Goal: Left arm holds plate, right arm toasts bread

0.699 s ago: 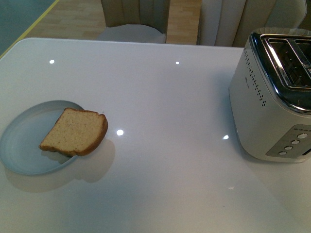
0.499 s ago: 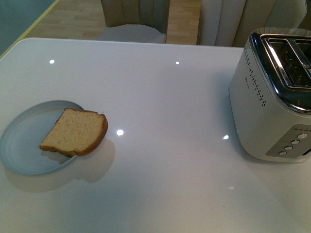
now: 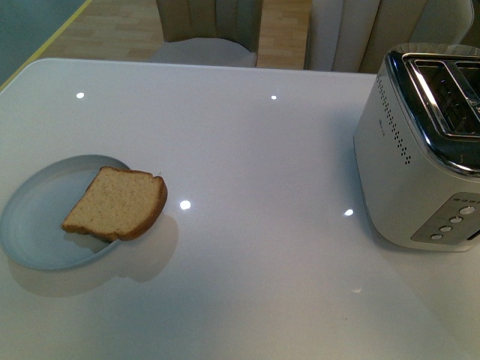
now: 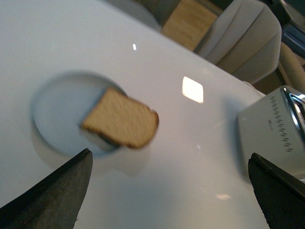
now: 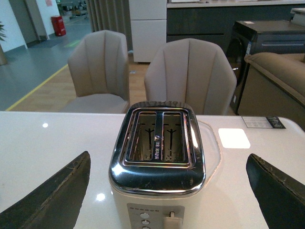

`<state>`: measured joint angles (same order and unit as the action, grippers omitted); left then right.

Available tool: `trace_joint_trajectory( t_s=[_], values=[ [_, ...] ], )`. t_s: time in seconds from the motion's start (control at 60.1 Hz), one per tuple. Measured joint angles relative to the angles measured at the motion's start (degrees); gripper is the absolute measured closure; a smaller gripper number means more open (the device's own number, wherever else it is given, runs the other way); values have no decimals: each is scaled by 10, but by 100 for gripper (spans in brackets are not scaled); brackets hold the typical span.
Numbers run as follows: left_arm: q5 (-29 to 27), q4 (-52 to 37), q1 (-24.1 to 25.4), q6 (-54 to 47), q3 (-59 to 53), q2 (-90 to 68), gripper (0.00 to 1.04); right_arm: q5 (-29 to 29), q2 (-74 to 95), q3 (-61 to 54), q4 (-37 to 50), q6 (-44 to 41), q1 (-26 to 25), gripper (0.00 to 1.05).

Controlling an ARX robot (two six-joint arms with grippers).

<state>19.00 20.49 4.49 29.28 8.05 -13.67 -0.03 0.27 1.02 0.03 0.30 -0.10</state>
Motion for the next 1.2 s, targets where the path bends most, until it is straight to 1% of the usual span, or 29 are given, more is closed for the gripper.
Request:
trace_joint_trajectory(
  t_s=[0.033, 0.083, 0.183, 0.266, 0.333, 0.366, 0.399, 0.549, 0.699, 1.015, 1.198],
  values=[
    [9, -2, 2, 39, 3, -13, 7, 0, 0, 0, 0, 0, 0, 9],
    [26, -18, 14, 60, 9, -35, 7, 0, 0, 0, 0, 0, 0, 9],
    [78, -96, 71, 65, 26, -129, 7, 0, 0, 0, 0, 0, 0, 9],
    [94, -178, 119, 37, 44, -250, 7, 0, 0, 0, 0, 0, 0, 9],
    [94, -229, 139, 11, 63, -341, 7, 0, 0, 0, 0, 0, 0, 9],
    [92, -272, 151, -20, 83, -429, 7, 0, 0, 0, 0, 0, 0, 9],
    [86, -296, 158, -43, 97, -487, 7, 0, 0, 0, 0, 0, 0, 9],
    [64, -360, 166, -97, 139, -673, 7, 0, 0, 0, 0, 0, 0, 9],
    [46, -413, 167, -141, 182, -816, 7, 0, 0, 0, 0, 0, 0, 9],
    [2, -471, 165, -209, 250, -1015, 7, 0, 0, 0, 0, 0, 0, 9],
    [-34, -492, 144, -239, 297, -1111, 7, 0, 0, 0, 0, 0, 0, 9]
  ],
)
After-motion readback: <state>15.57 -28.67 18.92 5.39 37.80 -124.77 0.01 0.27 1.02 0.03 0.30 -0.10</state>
